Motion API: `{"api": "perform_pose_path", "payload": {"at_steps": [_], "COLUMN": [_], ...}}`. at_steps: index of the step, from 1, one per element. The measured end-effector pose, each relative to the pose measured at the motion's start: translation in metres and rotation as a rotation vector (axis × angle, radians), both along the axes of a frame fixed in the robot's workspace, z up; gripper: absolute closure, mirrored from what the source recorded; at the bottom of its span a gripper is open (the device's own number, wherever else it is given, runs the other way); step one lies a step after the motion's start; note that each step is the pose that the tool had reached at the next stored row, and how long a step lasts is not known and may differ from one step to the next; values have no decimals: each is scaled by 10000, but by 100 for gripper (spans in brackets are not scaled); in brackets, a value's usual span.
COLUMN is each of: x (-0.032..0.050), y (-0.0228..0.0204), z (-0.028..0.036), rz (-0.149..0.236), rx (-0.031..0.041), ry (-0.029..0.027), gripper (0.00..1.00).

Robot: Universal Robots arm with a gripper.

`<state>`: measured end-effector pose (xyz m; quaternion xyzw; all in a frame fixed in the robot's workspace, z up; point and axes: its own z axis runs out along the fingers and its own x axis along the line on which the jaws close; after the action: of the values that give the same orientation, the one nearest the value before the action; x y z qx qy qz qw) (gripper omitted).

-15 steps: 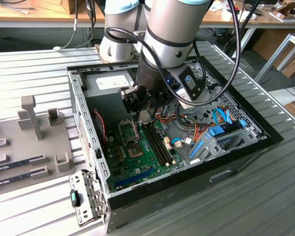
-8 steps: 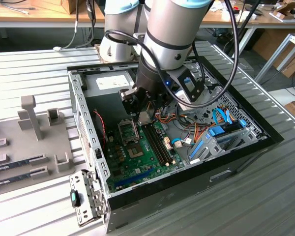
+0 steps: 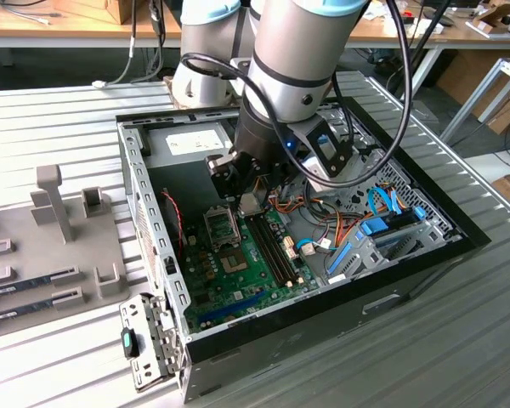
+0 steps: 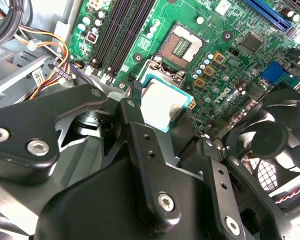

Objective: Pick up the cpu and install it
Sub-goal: 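Place the cpu into insertion slot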

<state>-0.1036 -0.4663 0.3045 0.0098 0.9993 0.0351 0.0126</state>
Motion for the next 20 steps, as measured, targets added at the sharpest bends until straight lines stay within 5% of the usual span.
{"api": "perform_pose_path", "payload": {"at_steps": [20], "x": [0], "y": [-1], "z": [-40], "rz": [0], "rx": [0], "ry": [0], "gripper": [53]}}
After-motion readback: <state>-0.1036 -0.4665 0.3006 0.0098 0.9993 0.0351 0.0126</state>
